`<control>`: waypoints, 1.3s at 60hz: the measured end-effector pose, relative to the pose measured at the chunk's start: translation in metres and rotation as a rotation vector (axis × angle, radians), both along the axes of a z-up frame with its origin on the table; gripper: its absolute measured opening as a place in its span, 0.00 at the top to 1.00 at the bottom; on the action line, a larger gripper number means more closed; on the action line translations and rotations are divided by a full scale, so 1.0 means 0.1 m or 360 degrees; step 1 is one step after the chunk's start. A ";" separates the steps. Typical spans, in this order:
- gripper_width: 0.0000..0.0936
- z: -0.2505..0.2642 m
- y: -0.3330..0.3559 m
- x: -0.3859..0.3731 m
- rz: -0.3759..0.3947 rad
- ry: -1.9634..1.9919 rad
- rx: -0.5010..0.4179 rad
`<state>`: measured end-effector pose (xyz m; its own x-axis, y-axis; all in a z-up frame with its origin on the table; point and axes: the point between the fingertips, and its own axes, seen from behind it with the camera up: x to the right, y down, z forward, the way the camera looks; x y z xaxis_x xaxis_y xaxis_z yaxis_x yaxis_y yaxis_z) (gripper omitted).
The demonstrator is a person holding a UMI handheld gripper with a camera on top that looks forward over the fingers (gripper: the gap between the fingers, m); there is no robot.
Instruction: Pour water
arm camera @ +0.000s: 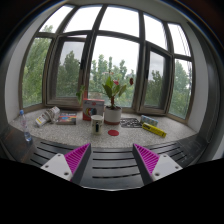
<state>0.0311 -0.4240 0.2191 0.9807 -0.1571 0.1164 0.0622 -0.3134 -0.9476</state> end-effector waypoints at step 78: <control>0.14 -1.36 2.41 -5.58 0.0356 0.0107 0.0077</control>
